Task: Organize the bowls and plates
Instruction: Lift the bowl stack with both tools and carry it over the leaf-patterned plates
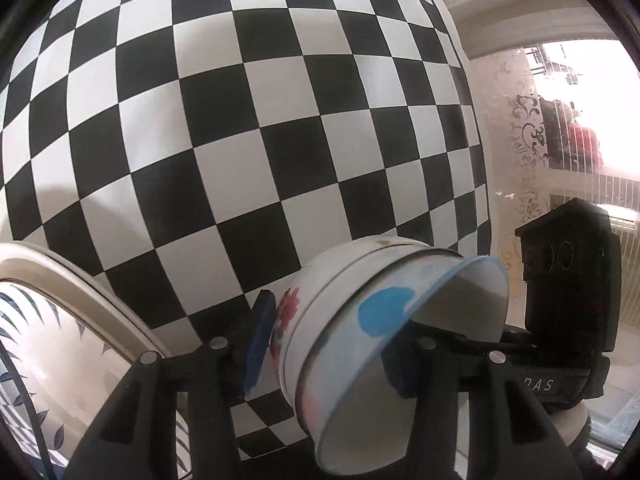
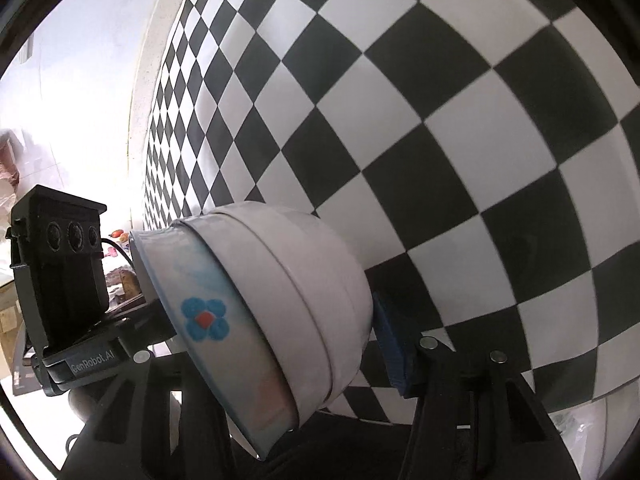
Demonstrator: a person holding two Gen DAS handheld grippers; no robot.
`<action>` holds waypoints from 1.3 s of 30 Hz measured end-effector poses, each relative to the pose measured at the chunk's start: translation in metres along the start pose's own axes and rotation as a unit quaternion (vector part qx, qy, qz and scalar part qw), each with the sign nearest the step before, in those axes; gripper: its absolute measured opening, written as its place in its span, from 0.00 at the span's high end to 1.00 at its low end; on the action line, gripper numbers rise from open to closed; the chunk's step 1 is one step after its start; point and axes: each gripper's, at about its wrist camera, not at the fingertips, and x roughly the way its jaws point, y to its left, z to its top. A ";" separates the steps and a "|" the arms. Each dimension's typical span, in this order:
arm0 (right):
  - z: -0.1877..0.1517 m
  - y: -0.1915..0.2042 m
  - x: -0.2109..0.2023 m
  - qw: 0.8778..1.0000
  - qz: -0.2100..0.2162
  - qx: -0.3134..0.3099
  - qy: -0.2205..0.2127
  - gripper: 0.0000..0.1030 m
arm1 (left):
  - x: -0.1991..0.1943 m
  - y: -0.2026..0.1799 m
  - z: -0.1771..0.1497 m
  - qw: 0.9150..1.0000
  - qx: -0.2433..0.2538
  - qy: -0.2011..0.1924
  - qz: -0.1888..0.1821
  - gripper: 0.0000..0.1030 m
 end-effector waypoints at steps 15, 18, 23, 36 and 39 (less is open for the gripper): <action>-0.006 0.032 0.004 1.000 -0.005 -0.027 -0.014 0.48 | -0.009 0.007 -0.003 1.000 -0.005 -0.014 0.002 0.57; 0.000 0.042 0.001 0.999 -0.012 -0.037 -0.022 0.48 | -0.011 0.016 -0.005 1.000 -0.017 -0.014 -0.011 0.56; 0.003 0.056 0.006 0.999 -0.012 -0.049 -0.017 0.48 | -0.018 0.020 -0.007 0.999 -0.020 -0.026 -0.010 0.57; 0.002 0.124 0.023 0.996 -0.017 -0.084 -0.028 0.48 | -0.054 0.033 -0.012 0.998 -0.017 -0.064 -0.004 0.57; 0.002 0.145 0.025 0.995 -0.018 -0.095 -0.031 0.48 | -0.065 0.037 -0.014 0.997 -0.017 -0.074 -0.003 0.57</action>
